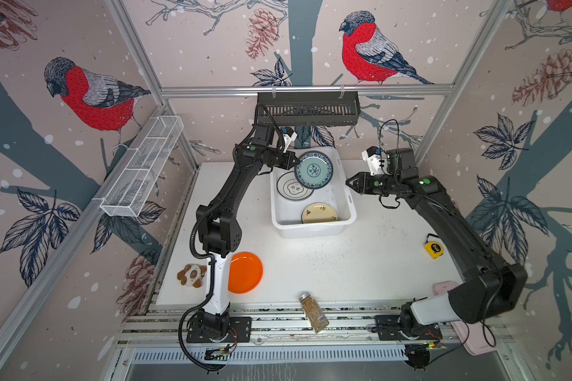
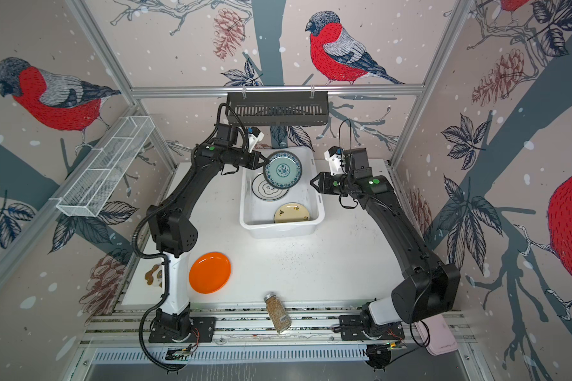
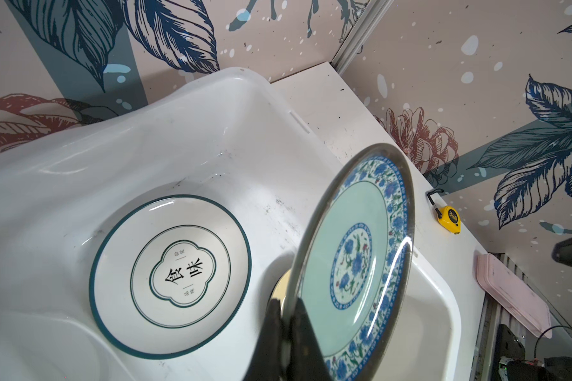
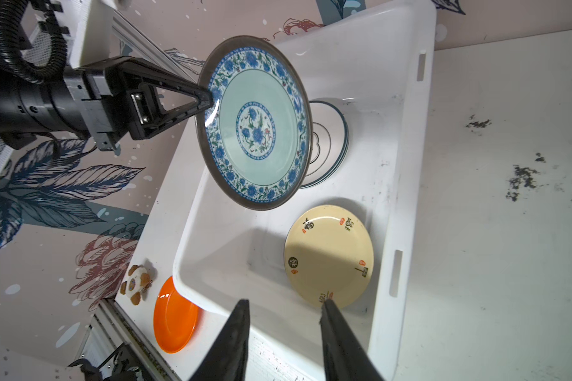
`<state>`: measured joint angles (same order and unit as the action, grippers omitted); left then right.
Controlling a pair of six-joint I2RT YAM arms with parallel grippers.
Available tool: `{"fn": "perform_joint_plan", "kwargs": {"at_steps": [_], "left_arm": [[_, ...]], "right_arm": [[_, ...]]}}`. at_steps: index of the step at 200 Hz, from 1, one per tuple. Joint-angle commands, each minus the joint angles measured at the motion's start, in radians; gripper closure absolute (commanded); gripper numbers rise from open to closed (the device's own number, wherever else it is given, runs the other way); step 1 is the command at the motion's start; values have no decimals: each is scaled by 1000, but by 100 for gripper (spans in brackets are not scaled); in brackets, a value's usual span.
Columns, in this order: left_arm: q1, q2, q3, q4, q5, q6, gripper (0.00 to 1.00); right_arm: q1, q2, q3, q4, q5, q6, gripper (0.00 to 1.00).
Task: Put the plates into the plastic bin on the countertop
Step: 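Lower the green plate onto the cream plate in the bin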
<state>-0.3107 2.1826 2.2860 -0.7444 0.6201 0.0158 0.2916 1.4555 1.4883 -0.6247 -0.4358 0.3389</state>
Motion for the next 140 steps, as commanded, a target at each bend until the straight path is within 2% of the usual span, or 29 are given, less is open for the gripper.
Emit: {"fn": "perform_joint_plan", "kwargs": {"at_steps": [1,20,61,94,124,140], "left_arm": [[-4,11,19,-39,-17,49,100],[-4,-6,-22,-33,-27,67,100],[-9,-64,-117,-22,-65,140,100],[-30,-65,-145,-34,-68,217,100],[-42,-22,-137,-32,-31,187,100],[-45,9,-116,-34,-48,178,100]], "right_arm": [[-11,-3,17,36,89,-43,62],[-47,19,45,72,91,-41,61],[-71,66,124,28,70,-14,60],[-77,113,201,-103,25,7,60],[-68,113,233,-193,30,64,60],[-56,102,254,-241,57,81,60]]}}
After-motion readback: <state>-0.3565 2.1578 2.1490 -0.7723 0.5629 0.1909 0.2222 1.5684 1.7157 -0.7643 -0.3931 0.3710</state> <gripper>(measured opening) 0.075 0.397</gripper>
